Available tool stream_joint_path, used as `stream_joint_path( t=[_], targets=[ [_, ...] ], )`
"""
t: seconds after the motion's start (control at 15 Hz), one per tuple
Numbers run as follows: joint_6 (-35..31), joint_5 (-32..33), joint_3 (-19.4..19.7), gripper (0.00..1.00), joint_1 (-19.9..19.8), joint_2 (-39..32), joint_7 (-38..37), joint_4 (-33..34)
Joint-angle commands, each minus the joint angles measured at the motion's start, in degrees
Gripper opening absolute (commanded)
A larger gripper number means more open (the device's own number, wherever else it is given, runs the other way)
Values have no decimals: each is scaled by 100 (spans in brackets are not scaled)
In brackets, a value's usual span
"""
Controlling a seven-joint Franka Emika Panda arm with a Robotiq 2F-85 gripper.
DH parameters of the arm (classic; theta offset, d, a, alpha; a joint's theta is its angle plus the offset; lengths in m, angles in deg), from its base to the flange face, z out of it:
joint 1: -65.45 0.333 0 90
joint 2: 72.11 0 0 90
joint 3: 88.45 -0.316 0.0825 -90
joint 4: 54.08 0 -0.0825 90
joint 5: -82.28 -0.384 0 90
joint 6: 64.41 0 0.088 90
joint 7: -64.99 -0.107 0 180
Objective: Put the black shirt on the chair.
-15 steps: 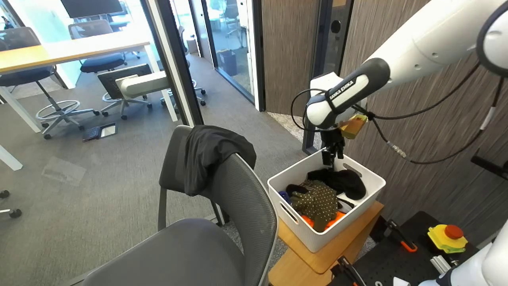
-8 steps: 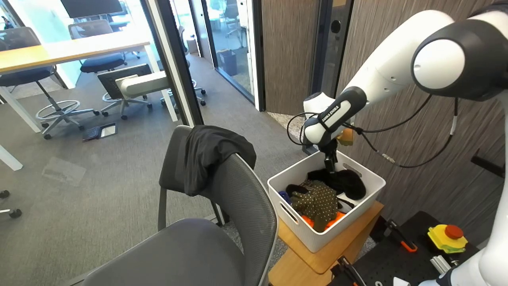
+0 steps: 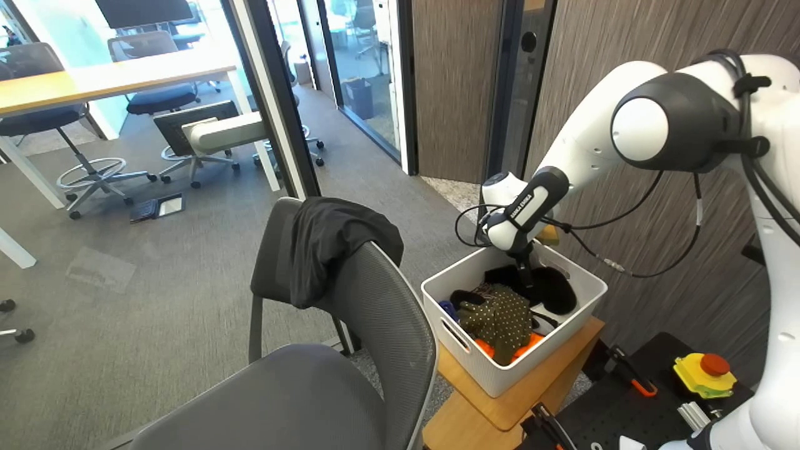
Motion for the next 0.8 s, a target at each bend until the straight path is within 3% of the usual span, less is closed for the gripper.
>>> stream_joint_path(
  t=[0.0, 0.73],
  targets=[
    [-129, 12, -82, 100, -127, -362, 339, 225],
    [-172, -129, -169, 100, -207, -801, 617, 526]
  ],
)
